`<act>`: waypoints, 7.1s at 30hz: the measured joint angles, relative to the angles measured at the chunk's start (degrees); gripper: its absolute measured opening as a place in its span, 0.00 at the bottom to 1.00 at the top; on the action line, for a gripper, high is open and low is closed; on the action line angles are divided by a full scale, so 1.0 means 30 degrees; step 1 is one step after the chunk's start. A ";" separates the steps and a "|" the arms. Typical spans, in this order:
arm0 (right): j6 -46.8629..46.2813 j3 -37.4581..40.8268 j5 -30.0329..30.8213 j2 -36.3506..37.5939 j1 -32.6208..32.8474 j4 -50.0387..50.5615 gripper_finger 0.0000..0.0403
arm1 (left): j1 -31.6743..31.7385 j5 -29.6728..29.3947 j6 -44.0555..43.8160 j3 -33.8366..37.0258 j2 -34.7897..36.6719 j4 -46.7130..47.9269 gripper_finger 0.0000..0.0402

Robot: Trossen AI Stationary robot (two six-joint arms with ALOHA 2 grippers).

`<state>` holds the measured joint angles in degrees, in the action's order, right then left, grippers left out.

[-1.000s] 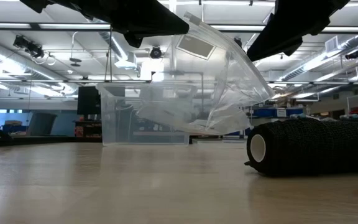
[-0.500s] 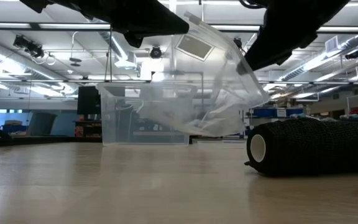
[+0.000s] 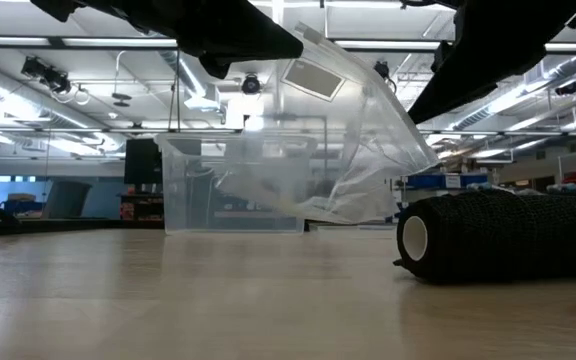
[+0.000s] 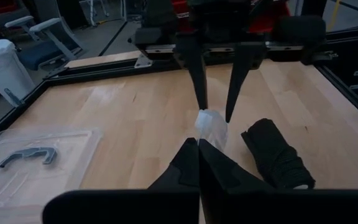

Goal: Roll bandage
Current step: Open the transparent zip bag

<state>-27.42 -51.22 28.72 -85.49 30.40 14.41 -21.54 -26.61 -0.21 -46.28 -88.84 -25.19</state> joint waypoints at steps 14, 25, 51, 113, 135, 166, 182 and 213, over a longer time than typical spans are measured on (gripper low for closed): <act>0.0790 0.0000 0.0003 0.0000 0.0344 -0.2157 0.28 | 0.0000 0.0265 0.0036 0.0000 0.0000 -0.0066 0.00; 0.0189 0.0000 0.0866 0.0000 0.0493 -0.0793 0.27 | -0.0002 0.0479 0.0275 0.0000 0.0002 -0.0107 0.00; 0.1407 0.0000 0.4540 -0.0610 -0.0792 -0.2269 0.19 | -0.0245 0.0967 -0.0022 0.0000 0.0005 -0.0330 0.00; -0.3949 0.3910 0.8061 0.4128 0.6153 -0.4184 0.35 | 0.0175 -0.0046 0.0517 0.0013 0.0000 -0.5246 0.00; -0.5984 0.1530 0.7029 0.2453 0.5037 0.1162 0.23 | 0.0153 -0.0038 0.0525 0.0007 0.0000 -0.5231 0.00; -0.6431 0.0584 0.7863 0.2616 0.6607 0.2176 0.34 | -0.0233 -0.0737 0.1224 -0.0015 0.0699 -0.4253 0.00; -0.3424 0.0262 0.8507 0.2608 0.6880 -0.0036 0.43 | -0.0248 -0.0723 0.1206 -0.0014 0.0678 -0.4218 0.00; -0.0890 0.0011 0.9522 0.1612 0.5498 -0.1094 0.02 | -0.0379 -0.0904 0.1254 0.0000 0.0663 -0.4044 0.00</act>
<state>-30.09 -51.19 57.29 -80.66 46.89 11.13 -22.68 -29.32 3.55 -46.28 -86.85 -37.32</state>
